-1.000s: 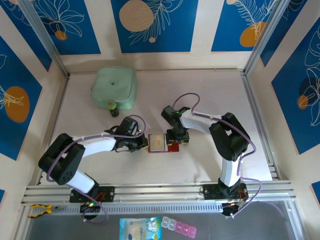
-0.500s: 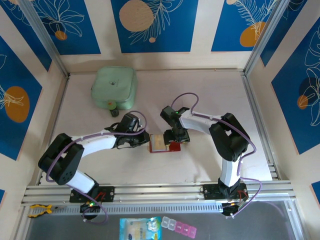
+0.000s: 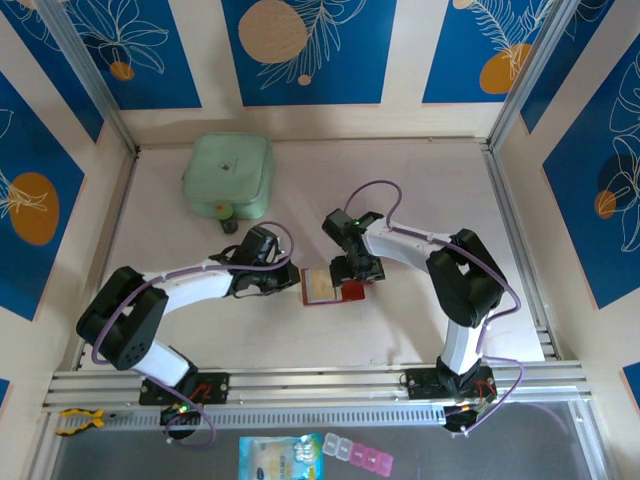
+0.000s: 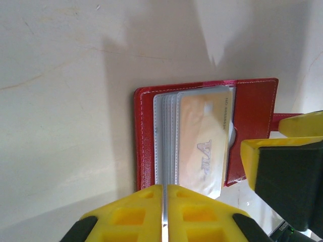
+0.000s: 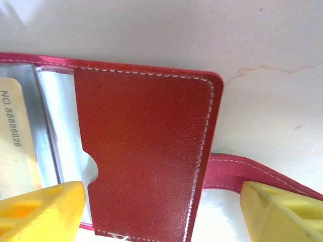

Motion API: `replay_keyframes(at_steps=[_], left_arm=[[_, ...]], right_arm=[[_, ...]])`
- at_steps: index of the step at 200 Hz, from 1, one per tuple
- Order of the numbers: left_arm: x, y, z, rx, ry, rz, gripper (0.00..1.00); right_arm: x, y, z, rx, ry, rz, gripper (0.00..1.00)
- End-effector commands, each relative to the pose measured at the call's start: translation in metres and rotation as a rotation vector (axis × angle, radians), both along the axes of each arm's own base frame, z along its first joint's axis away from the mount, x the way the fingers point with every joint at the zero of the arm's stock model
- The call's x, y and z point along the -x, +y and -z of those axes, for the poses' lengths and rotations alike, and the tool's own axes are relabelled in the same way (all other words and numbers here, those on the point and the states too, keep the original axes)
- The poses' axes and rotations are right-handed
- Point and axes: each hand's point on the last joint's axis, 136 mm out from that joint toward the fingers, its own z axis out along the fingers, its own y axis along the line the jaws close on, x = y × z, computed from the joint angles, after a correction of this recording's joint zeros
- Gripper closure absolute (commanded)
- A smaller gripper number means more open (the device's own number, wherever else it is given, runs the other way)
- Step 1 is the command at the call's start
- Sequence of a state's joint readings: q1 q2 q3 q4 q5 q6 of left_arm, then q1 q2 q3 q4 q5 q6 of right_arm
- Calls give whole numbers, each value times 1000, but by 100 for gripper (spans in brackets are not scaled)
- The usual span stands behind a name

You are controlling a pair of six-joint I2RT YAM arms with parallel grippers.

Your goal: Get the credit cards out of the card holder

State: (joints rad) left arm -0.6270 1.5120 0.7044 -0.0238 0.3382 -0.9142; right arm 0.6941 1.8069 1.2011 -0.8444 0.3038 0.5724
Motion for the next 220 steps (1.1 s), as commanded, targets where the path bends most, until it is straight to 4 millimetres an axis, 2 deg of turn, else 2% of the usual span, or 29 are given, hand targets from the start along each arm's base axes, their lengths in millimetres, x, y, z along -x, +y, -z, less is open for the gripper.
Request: replay_keyframes(at_steps=[1,104,220], left_arm=[[-2,-3,-7,-1,-24,9,88],[-1,-3,-9,12,-28,5,89],[1,-2,-6,9,-21,2,89]], right_arm=[[-4,-5,-14,17,-29,-9,19],[-9,-21,5,69,-4,-12,17],[11,-25,38,36,85,31,11]])
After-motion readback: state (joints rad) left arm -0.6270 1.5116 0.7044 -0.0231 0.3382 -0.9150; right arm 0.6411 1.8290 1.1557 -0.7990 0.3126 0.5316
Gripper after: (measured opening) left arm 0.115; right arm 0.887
